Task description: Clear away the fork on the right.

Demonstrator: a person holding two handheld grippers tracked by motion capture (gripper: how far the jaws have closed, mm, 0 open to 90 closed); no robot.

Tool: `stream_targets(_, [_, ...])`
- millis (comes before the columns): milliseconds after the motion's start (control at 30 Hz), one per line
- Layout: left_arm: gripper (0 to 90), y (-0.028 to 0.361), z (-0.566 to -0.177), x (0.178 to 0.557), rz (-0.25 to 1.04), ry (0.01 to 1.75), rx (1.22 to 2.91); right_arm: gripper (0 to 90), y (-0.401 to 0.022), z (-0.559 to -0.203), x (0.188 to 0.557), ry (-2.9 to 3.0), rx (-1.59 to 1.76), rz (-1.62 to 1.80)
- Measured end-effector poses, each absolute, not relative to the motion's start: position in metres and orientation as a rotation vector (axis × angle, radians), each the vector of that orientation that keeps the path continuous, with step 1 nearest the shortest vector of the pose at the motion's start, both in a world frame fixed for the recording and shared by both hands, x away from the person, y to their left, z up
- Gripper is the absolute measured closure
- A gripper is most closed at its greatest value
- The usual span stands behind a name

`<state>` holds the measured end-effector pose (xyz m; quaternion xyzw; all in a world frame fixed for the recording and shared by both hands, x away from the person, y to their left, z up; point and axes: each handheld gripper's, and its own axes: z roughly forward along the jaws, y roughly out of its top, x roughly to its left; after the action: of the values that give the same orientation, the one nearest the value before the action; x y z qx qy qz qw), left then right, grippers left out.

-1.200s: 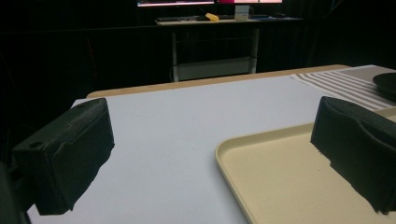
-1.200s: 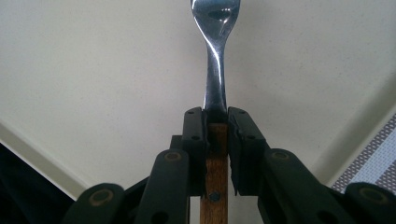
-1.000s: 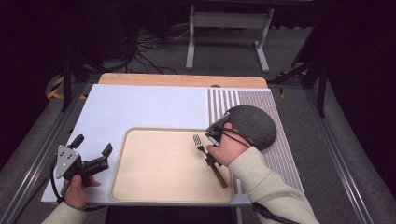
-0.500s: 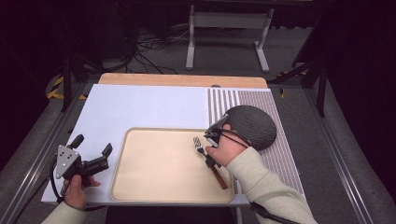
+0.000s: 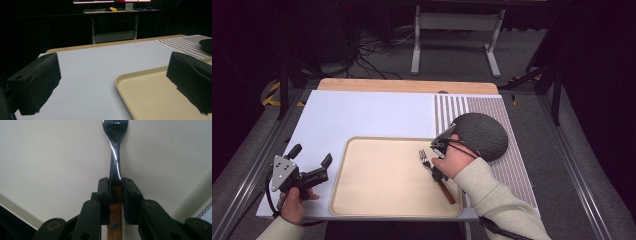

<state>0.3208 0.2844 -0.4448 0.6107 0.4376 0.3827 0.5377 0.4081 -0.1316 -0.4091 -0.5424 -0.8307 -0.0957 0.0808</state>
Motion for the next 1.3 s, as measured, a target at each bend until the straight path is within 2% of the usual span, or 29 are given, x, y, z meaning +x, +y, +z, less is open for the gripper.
stream_targets(200, [0.0, 0.284, -0.445, 0.321, 0.910, 1.041, 1.454, 76.4, -0.131, -0.409, 0.408, -2.485, -1.615, -0.286])
stream_targets(600, [0.0, 0.284, -0.445, 0.321, 0.908, 1.043, 1.455, 65.0, -0.131, -0.405, 0.408, -2.509, -1.596, -0.331])
stream_targets(667, [0.0, 0.284, -0.445, 0.321, 0.908, 1.043, 1.455, 58.6, -0.131, -0.403, 0.407, -2.535, -1.577, -0.353])
stream_targets(733, [0.0, 0.284, -0.445, 0.321, 0.908, 1.042, 1.456, 55.8, -0.130, -0.402, 0.406, -2.547, -1.571, -0.365])
stream_targets(867, [0.0, 0.284, -0.445, 0.321, 0.906, 1.041, 1.457, 39.8, -0.128, -0.396, 0.405, -2.617, -1.532, -0.460])
stream_targets(900, [0.0, 0.284, -0.445, 0.321, 0.906, 1.041, 1.457, 39.8, -0.128, -0.396, 0.405, -2.617, -1.532, -0.460])
stream_targets(967, [0.0, 0.284, -0.445, 0.321, 0.907, 1.042, 1.456, 28.2, -0.127, -0.393, 0.405, -2.651, -1.463, -0.567])
stream_targets(1033, [0.0, 0.284, -0.445, 0.321, 0.907, 1.042, 1.456, 23.0, -0.127, -0.391, 0.405, -2.675, -1.414, -0.621])
stream_targets(1133, [0.0, 0.284, -0.445, 0.321, 0.908, 1.040, 1.457, 20.1, -0.127, -0.390, 0.406, -2.749, -1.323, -0.690])
stream_targets(1300, [0.0, 0.284, -0.445, 0.321, 0.907, 1.042, 1.456, 21.6, -0.125, -0.389, 0.407, -2.801, -1.195, -0.781])
